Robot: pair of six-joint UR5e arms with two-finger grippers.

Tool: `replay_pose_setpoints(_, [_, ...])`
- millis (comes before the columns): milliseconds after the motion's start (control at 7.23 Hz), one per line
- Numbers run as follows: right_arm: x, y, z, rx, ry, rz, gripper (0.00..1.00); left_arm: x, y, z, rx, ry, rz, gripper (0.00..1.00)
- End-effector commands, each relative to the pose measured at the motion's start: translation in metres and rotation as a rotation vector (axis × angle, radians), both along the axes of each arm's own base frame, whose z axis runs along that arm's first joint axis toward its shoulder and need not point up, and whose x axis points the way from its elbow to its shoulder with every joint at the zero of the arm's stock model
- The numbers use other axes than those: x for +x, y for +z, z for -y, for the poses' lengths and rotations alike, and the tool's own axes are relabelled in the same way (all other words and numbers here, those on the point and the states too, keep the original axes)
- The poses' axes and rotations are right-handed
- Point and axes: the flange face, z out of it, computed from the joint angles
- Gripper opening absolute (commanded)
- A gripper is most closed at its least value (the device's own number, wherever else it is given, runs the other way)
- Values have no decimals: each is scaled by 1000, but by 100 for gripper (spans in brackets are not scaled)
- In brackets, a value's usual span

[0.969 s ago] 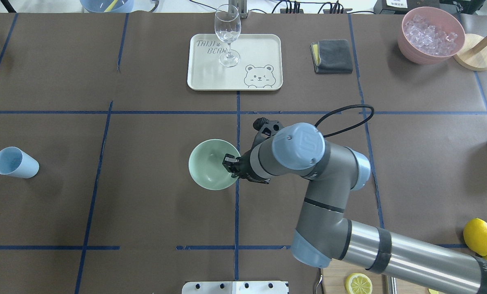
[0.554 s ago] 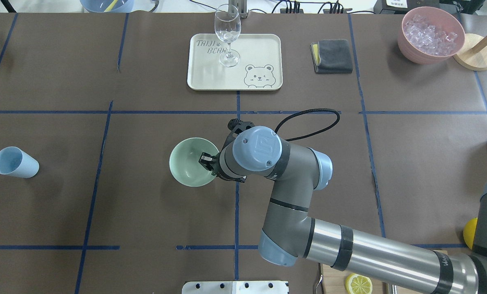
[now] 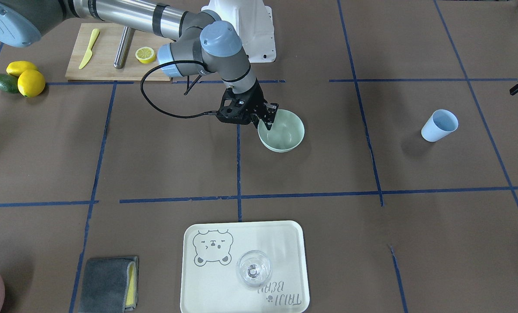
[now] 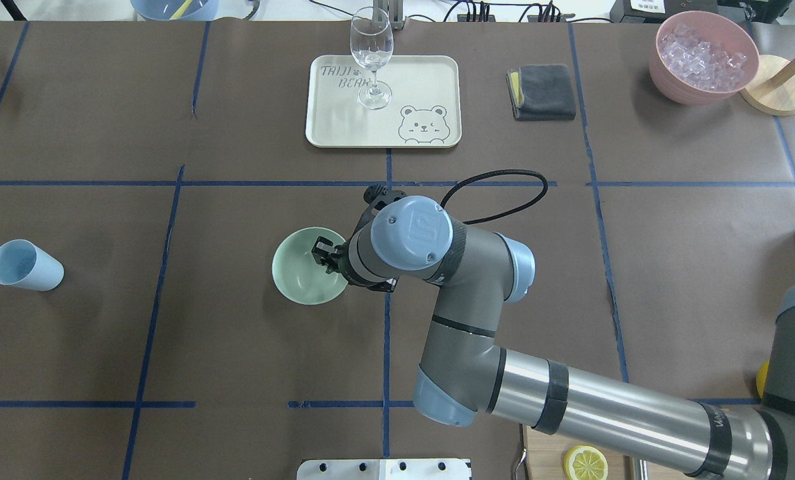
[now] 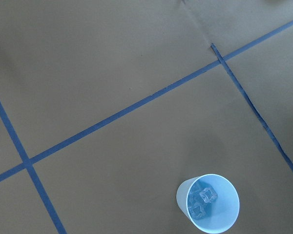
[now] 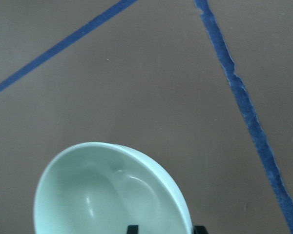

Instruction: Pour ice into bowl

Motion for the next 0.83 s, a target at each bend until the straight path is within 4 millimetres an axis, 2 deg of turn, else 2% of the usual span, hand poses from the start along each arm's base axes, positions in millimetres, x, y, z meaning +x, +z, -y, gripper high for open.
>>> replay_pose_setpoints(0, [100,5,24,-21,-8,89,100,16,-5,1,4,-59,-1,99])
replay_pose_setpoints(138, [132,31,25,-42,-14,83,100,42,-13,-9,-24,-128,-43,96])
replay_pose_setpoints(277, [144,36,28,-46,-12,83,100,79,-9,-32,-26,-283,-59,97])
replay_pose_setpoints(415, [145,35,27,-45,-12,86,100,116,-3,-64,-44,-370,-97,99])
replay_pose_setpoints(554, [148,36,25,-44,-12,88,100,126,-6,-91,-92,-446,-159,99])
replay_pose_setpoints(692, [152,37,23,-42,-9,90,100,118,3,-122,-35,-535,-182,99])
